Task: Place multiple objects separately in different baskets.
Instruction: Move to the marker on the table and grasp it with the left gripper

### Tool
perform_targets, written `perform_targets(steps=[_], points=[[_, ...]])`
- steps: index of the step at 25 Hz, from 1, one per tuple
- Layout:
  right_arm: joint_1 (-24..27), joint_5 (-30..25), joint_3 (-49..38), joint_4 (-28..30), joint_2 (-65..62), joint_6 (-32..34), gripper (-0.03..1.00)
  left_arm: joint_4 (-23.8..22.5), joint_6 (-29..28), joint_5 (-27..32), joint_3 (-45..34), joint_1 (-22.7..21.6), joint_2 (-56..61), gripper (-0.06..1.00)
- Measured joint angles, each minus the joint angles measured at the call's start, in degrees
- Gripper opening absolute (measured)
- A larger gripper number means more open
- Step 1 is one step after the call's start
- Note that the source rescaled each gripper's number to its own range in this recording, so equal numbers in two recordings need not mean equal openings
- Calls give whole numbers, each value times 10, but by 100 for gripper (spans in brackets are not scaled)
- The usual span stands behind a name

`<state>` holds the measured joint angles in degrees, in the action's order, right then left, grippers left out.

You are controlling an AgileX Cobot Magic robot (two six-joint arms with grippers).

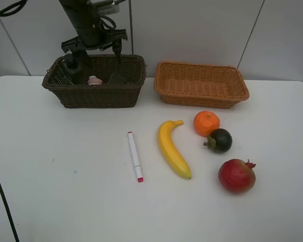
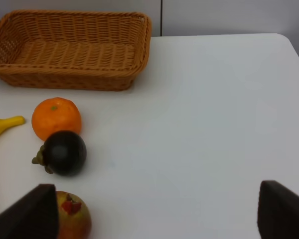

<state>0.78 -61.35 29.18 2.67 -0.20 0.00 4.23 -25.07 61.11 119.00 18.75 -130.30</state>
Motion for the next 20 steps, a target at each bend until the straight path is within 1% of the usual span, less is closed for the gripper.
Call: perform_targets(steps=[2, 3, 5, 8, 12, 20], points=[[0, 0, 0, 0, 0, 0, 80, 28, 4, 59, 23, 1, 0, 94], [0, 0, 0, 0, 0, 0, 80, 42, 10, 71, 30, 1, 2, 94], [0, 0, 0, 0, 0, 0, 80, 67, 19, 76, 30, 5, 10, 94], [0, 0, 0, 0, 0, 0, 80, 82, 40, 76, 15, 20, 23, 94], [0, 0, 0, 0, 0, 0, 80, 83, 49, 76, -61, 64, 51, 94], [0, 0, 0, 0, 0, 0, 80, 82, 26, 75, -220, 162, 66, 94]])
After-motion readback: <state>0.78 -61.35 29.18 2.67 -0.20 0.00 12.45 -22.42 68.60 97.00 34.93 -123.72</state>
